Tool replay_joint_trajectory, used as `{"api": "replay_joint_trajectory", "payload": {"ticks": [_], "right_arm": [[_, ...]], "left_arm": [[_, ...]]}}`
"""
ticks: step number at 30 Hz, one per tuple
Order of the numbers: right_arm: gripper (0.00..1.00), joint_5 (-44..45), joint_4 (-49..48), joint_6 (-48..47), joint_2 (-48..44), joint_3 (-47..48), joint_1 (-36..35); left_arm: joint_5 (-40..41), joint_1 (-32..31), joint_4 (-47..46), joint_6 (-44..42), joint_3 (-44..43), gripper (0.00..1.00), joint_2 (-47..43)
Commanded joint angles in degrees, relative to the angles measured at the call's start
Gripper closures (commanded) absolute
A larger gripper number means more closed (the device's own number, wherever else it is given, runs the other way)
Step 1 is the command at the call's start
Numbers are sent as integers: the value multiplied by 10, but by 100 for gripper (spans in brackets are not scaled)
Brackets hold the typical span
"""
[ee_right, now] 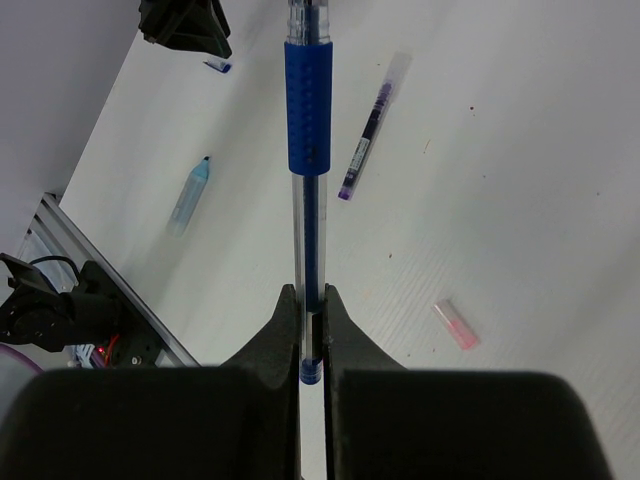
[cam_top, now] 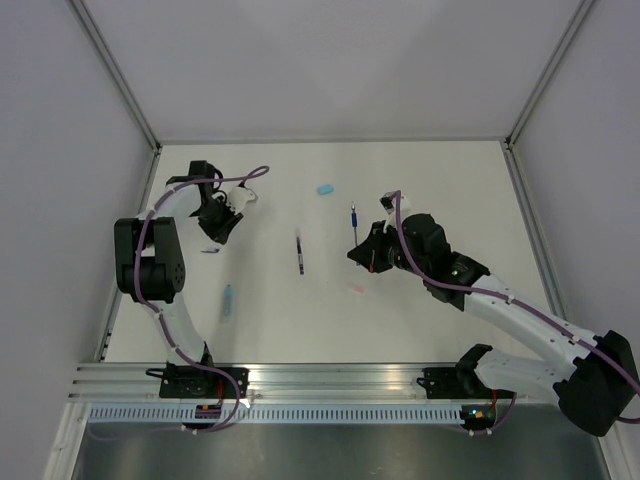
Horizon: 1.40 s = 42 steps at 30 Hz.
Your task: Insert the pens into the pen caps
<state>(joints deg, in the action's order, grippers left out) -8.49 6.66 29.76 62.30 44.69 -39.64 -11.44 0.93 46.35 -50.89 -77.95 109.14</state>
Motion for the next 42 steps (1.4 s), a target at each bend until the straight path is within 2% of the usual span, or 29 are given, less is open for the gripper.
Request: {"api": "replay_joint_trajectory", "payload": {"ticks": [1,4,10,28,42], "right_arm": [[100,7,-9,-8,-15,2,-1],[100,9,-8,-8,-18,2,-1],[100,9,-7,-8,-20,1,-1],[100,11,-5,-10,-32,0,-1],[100,14,-3,-10,-32,0,-1]], "left_arm": [[-37,0,16,16,-26,62,5],[6,0,25,8,-25,60,-2],[73,1,7,-16,32,55,-20],[106,4,-7,-10,47,55,10],[94,-1,-15,-2,33,57,23]]}}
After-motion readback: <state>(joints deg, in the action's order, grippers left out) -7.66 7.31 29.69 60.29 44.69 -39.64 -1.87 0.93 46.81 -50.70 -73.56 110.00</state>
